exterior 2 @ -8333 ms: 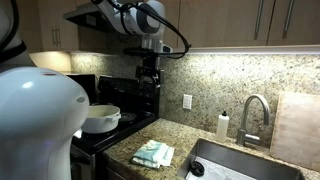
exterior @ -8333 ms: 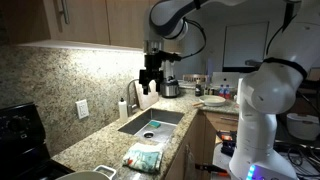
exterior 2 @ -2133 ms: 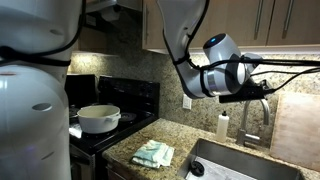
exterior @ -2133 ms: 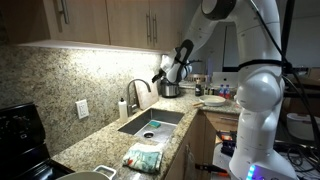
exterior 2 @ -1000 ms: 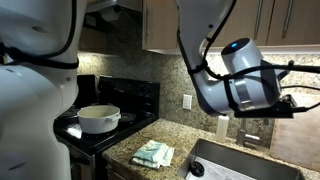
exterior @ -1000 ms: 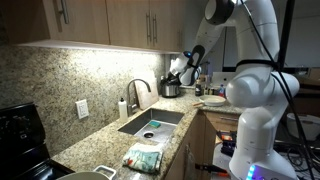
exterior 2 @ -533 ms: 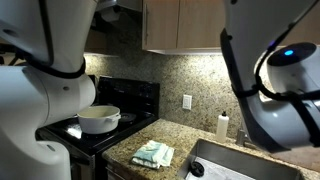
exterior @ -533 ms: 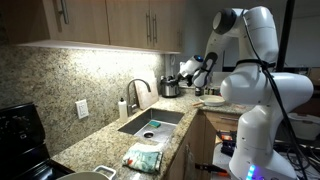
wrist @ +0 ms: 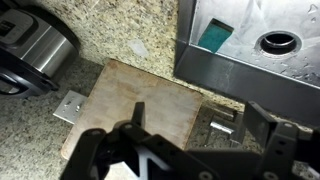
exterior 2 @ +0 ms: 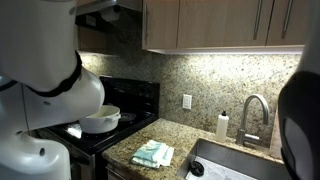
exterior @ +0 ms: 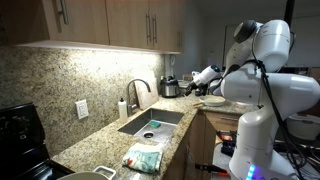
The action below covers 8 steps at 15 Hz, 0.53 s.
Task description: Turn the tap nozzle to the left
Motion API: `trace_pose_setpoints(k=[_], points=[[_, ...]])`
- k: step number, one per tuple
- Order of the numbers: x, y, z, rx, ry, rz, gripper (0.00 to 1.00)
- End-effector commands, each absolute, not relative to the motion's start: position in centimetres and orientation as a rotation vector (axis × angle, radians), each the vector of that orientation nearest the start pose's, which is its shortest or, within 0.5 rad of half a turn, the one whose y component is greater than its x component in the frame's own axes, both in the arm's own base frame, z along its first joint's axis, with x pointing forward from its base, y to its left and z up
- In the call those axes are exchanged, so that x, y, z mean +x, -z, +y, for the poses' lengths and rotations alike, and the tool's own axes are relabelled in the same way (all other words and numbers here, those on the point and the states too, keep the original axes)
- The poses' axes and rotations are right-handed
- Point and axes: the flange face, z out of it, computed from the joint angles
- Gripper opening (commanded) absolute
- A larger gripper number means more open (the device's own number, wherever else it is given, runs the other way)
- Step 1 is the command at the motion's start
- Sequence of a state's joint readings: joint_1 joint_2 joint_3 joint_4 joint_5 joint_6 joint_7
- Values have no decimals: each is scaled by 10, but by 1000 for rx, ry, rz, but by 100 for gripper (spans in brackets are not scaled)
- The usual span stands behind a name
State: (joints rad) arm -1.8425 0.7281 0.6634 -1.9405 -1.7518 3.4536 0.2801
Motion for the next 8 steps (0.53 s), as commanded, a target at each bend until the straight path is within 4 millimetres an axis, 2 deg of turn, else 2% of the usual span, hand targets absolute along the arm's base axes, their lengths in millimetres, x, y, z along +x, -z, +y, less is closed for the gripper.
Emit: trace_pose_setpoints(k=[1, 3, 5, 7, 8], points=[[294, -254, -497, -3248, 1392, -217, 100], [294, -245, -489, -3285, 1292, -250, 100], [299, -236, -471, -3316, 1178, -447, 100], [314, -233, -458, -3325, 1124, -586, 100], [308, -226, -471, -3273, 1227, -438, 100]])
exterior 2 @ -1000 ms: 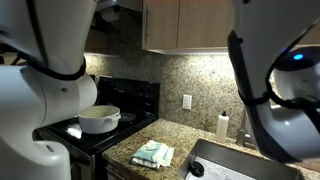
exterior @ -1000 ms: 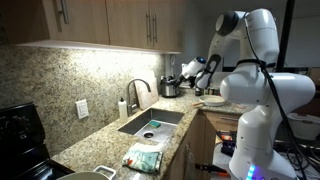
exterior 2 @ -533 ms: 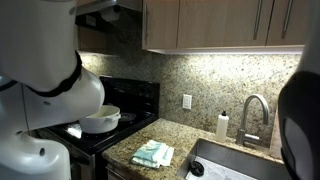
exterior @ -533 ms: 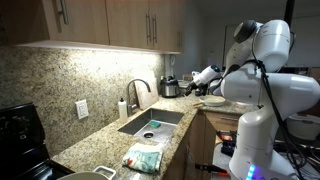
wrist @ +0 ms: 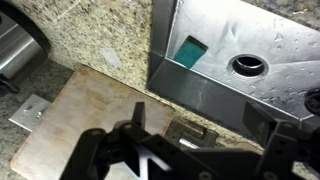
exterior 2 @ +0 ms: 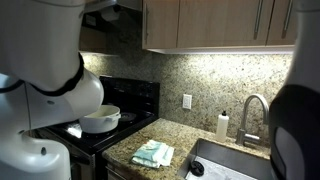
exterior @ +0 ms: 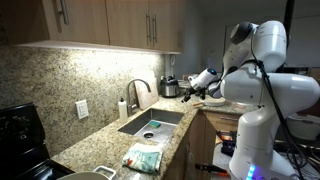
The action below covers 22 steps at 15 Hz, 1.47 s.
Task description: Turn the tap nozzle to the left
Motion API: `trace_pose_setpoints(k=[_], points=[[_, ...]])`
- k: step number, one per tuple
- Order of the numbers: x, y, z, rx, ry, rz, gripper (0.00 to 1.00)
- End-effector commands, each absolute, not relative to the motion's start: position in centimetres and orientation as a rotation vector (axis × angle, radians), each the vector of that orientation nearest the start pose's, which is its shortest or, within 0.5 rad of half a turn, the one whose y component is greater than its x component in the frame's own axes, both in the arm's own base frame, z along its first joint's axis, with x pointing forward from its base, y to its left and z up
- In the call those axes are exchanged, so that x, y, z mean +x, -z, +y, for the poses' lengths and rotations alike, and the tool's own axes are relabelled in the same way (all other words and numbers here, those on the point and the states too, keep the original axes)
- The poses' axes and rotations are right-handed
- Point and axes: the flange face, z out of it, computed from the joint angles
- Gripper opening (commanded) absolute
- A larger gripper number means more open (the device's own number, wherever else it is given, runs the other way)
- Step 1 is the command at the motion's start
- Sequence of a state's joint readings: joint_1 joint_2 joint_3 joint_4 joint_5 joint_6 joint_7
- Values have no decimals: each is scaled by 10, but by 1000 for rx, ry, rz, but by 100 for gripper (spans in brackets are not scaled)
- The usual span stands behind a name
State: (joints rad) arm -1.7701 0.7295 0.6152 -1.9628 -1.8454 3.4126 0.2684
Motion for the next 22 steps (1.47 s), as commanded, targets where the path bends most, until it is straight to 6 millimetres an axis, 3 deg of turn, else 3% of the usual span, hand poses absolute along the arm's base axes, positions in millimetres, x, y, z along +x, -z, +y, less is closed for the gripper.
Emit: trace_pose_setpoints(k=[1, 11, 15, 22], points=[[314, -225, -467, -3269, 1221, -456, 100], [313, -221, -469, -3250, 1244, -428, 100], [346, -233, -459, -3128, 1426, -427, 100], [432, -250, -401, -2899, 1627, -569, 100]])
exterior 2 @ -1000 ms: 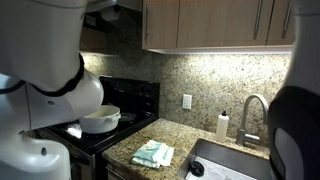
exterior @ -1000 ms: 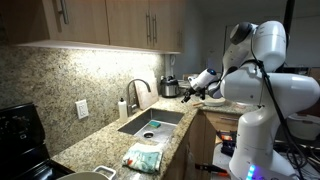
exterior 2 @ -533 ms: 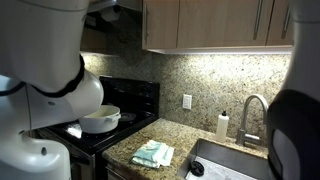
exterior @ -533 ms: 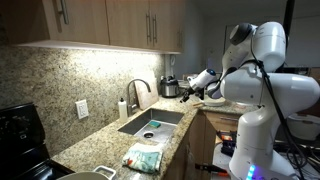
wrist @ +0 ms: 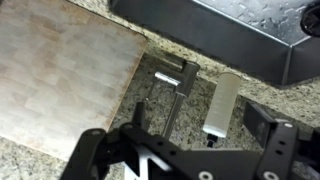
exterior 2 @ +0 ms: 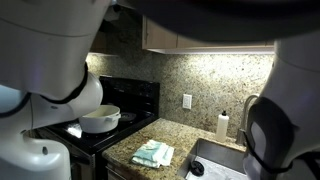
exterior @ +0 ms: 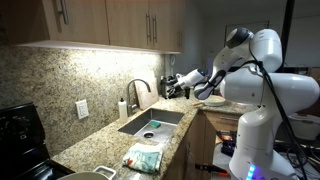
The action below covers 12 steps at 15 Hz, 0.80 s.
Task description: Turn the tap nozzle to the left
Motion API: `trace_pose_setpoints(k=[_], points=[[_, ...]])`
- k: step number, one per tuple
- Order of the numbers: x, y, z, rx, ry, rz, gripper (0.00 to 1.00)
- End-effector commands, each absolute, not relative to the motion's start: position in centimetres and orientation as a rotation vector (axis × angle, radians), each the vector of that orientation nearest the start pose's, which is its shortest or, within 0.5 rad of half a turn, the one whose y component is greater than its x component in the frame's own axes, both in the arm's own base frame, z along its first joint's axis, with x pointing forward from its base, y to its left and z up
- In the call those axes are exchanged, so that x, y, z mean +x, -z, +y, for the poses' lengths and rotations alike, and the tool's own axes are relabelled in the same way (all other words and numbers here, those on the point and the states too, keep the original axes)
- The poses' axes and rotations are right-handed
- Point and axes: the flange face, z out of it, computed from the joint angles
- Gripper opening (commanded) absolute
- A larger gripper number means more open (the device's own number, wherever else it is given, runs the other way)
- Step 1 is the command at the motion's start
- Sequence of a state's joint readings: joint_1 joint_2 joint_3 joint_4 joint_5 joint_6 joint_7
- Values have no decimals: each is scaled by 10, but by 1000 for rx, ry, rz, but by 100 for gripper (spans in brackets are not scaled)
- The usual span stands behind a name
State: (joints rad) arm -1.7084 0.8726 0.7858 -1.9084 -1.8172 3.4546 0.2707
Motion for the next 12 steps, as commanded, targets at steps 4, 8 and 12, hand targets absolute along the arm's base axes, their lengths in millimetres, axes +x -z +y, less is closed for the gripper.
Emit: trace_pose_setpoints(k=[4, 8, 12], points=[[478, -269, -373, -2802, 1719, -654, 100], [512, -288, -349, -2732, 1786, -720, 100], [525, -293, -349, -2743, 1791, -690, 100]])
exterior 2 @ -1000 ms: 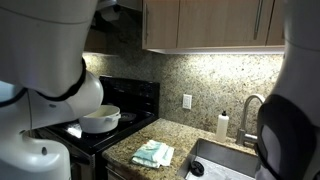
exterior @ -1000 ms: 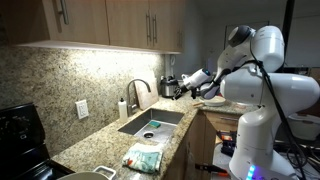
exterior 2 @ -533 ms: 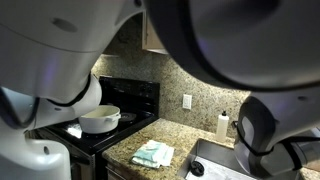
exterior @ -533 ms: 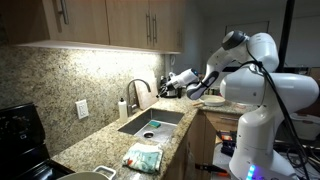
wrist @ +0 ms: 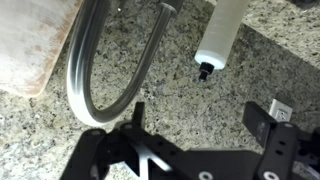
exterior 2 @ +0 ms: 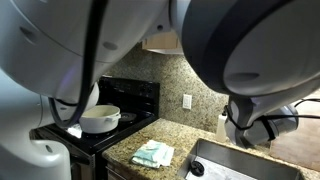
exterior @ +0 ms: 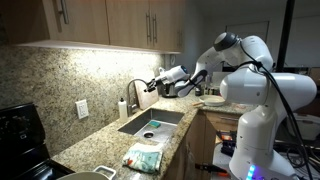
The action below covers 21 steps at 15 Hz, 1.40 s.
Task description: Turn the tap nozzle to the left
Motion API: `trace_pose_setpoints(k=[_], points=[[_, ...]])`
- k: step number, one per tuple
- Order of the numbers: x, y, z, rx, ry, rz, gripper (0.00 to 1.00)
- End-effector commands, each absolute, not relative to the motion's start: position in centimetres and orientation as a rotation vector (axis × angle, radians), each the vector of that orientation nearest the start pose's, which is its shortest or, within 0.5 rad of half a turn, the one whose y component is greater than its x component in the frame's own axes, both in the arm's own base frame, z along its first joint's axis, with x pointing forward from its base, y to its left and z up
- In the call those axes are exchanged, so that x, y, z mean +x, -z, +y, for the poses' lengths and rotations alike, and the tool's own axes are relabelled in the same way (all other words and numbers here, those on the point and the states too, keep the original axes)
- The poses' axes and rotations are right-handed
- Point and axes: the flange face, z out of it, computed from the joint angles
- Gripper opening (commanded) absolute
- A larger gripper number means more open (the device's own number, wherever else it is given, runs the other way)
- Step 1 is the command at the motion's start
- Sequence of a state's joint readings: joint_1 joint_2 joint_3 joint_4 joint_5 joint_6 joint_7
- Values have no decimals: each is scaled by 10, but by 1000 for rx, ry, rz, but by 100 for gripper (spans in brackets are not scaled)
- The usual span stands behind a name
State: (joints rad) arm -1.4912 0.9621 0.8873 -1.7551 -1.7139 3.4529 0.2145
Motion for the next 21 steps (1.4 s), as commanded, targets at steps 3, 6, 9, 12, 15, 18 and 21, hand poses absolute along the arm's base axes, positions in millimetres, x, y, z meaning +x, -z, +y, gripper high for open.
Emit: trace_pose_setpoints(k=[3, 6, 9, 12, 15, 18, 21], points=[[531, -294, -349, -2747, 1797, -686, 100], [528, -287, -368, -2816, 1762, -606, 100], [531, -279, -387, -2841, 1772, -537, 100], [543, -281, -394, -2848, 1804, -548, 100], [559, -287, -398, -2828, 1870, -558, 100], [577, -290, -403, -2827, 1917, -545, 100], [587, -285, -403, -2829, 1917, -533, 100]])
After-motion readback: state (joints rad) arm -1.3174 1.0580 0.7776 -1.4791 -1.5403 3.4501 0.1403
